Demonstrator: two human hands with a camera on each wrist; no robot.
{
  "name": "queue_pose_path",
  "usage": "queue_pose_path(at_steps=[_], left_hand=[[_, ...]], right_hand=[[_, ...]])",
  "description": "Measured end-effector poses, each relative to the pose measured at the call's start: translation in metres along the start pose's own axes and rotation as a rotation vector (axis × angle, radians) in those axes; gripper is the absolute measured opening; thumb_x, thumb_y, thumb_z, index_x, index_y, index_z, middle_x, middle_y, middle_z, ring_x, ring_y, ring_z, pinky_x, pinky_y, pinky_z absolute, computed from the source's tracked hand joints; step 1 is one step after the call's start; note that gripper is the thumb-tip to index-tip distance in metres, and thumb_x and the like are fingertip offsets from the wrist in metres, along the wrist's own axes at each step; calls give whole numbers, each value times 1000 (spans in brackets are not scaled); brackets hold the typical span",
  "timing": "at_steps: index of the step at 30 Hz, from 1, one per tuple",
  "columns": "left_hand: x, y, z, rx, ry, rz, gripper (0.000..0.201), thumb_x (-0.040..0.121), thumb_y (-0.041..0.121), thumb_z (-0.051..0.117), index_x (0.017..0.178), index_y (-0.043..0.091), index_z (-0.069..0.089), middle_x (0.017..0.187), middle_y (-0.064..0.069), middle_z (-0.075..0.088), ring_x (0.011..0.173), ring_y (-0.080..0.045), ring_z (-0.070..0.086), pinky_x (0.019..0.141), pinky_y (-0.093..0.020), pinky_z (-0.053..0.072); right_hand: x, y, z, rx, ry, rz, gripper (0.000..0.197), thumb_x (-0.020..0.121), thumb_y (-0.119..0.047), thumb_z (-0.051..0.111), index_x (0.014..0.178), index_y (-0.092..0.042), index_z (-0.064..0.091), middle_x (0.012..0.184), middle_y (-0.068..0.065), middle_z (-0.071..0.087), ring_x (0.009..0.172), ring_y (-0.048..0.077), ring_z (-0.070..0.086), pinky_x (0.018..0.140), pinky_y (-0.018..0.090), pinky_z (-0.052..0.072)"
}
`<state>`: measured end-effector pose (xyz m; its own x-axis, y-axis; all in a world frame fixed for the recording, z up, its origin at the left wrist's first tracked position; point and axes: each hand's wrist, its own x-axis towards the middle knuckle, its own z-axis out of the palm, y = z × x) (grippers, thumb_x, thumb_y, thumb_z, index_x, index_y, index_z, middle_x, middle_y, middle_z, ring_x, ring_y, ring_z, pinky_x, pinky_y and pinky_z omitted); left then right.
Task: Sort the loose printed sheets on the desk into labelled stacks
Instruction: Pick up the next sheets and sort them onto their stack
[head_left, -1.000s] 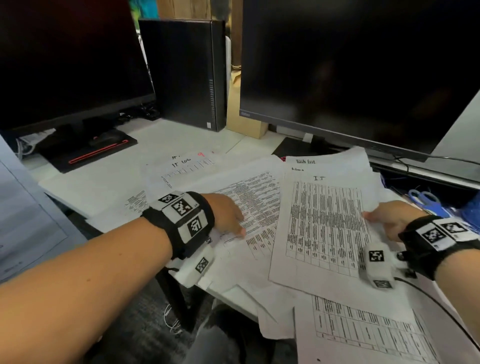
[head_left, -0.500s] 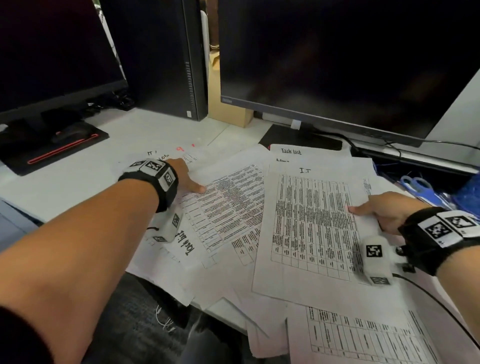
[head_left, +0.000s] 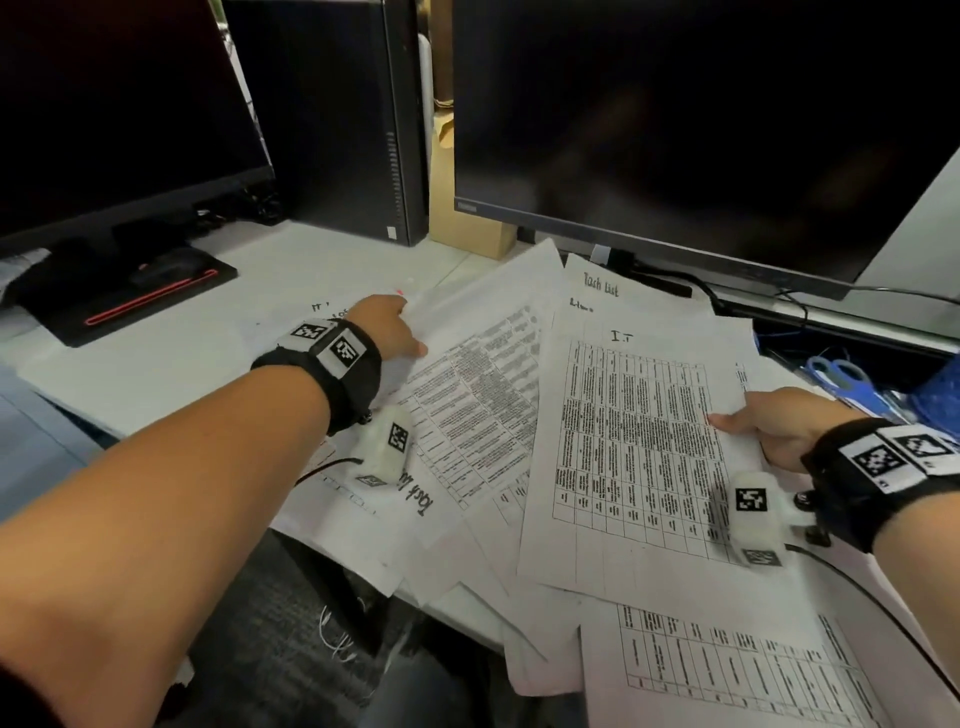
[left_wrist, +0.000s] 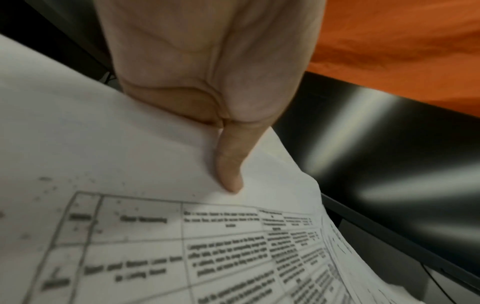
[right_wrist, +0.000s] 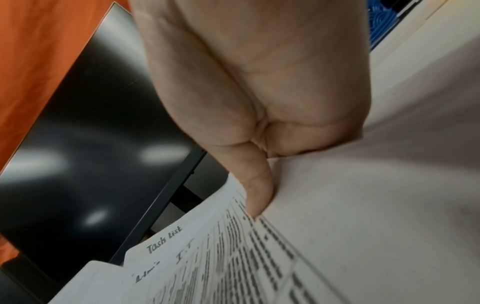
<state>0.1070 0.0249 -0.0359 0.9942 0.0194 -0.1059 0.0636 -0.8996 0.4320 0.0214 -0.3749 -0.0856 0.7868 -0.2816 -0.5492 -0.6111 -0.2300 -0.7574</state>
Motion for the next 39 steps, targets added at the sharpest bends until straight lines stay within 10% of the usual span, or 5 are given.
queue_pose_path(at_steps=[4, 10, 22, 31, 39], left_hand=[[-12, -14, -22, -141, 118, 27, 45, 79, 19, 74, 120, 7, 59, 115, -11, 63, 102, -27, 56, 88, -33, 42], [-35, -28, -57, -374, 161, 32, 38, 80, 18, 74, 115, 14, 61, 107, -5, 66, 99, -25, 60, 91, -37, 45], [-68, 2, -48, -1033, -48, 198, 40, 74, -2, 72, 111, 13, 64, 110, -13, 70, 104, -32, 66, 98, -52, 46], [-84, -9, -33, -1076, -241, 230, 68, 58, 11, 84, 120, -3, 59, 108, -20, 69, 96, -34, 68, 74, -40, 56], [-84, -15, -40, -1057, -223, 164, 38, 74, 8, 72, 111, 12, 62, 104, -5, 71, 94, -21, 67, 71, -30, 57]], right_hand=[[-30, -11, 3, 206, -33, 56, 26, 93, 1, 48, 116, -8, 56, 115, 17, 62, 92, 32, 60, 74, 49, 48], [-43, -13, -5, 354, -176, -32, 31, 97, 1, 39, 119, -10, 57, 90, 8, 75, 76, 23, 73, 60, 37, 60], [-87, -47, 52, 708, -379, -182, 36, 97, 0, 39, 129, -9, 54, 118, 14, 66, 88, 27, 72, 68, 47, 58], [-99, -43, 89, 719, -470, -208, 34, 96, 0, 40, 127, -3, 54, 122, 17, 65, 102, 29, 68, 69, 40, 60], [-88, -56, 75, 388, -144, -300, 26, 91, -4, 56, 116, 0, 61, 116, 17, 67, 103, 33, 66, 95, 51, 48]])
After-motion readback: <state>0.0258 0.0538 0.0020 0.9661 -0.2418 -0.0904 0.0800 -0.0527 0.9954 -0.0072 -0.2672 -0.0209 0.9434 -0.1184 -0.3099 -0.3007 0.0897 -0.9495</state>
